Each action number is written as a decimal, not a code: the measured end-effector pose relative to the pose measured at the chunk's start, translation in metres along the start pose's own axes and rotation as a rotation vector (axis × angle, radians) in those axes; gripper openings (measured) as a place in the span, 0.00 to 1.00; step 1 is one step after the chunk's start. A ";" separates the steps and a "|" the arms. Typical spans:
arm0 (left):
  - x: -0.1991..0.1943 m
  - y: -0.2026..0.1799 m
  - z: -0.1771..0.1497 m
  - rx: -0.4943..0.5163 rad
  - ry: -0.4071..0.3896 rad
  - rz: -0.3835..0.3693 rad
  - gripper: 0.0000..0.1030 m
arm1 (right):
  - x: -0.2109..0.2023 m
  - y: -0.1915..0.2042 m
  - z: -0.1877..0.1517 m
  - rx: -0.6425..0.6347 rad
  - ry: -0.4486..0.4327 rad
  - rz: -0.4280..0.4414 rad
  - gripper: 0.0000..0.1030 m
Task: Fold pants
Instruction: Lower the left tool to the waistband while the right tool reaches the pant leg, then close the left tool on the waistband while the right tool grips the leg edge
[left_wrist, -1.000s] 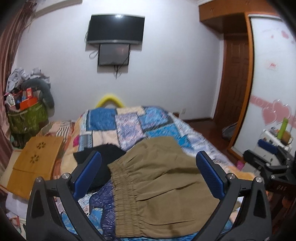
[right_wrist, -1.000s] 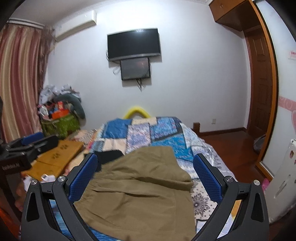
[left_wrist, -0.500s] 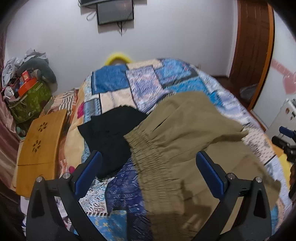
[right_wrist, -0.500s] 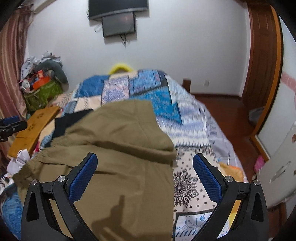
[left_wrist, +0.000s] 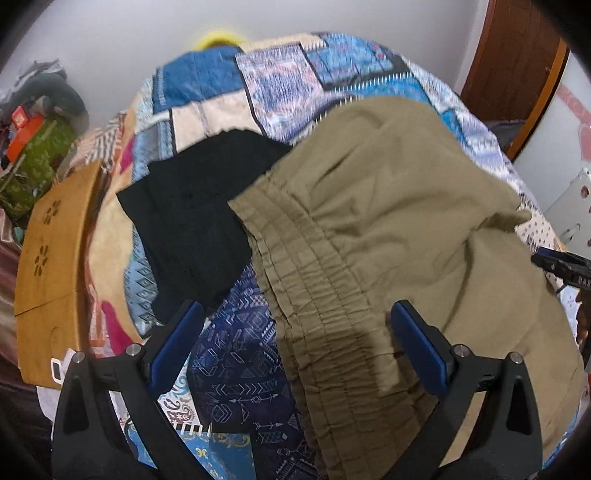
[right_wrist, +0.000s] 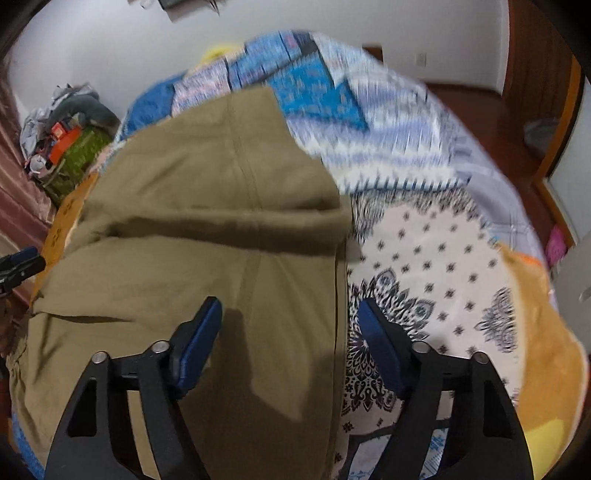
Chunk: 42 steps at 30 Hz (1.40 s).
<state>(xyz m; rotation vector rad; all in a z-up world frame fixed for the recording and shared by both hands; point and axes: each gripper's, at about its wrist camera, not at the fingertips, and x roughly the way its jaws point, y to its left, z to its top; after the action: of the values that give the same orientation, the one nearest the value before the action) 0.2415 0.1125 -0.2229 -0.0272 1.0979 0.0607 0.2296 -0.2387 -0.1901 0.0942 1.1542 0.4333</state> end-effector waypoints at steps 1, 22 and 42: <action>0.003 0.001 -0.002 0.001 0.012 -0.006 0.97 | 0.004 -0.004 -0.001 0.019 0.018 0.020 0.64; 0.008 0.007 -0.012 0.073 0.019 0.012 0.81 | -0.008 -0.010 -0.031 -0.003 0.003 0.033 0.02; -0.012 0.028 0.021 -0.004 -0.023 0.000 0.81 | -0.050 0.008 -0.001 -0.055 -0.062 0.021 0.17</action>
<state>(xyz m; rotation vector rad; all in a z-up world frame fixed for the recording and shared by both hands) 0.2532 0.1413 -0.2021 -0.0301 1.0750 0.0631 0.2098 -0.2506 -0.1445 0.0721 1.0802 0.4773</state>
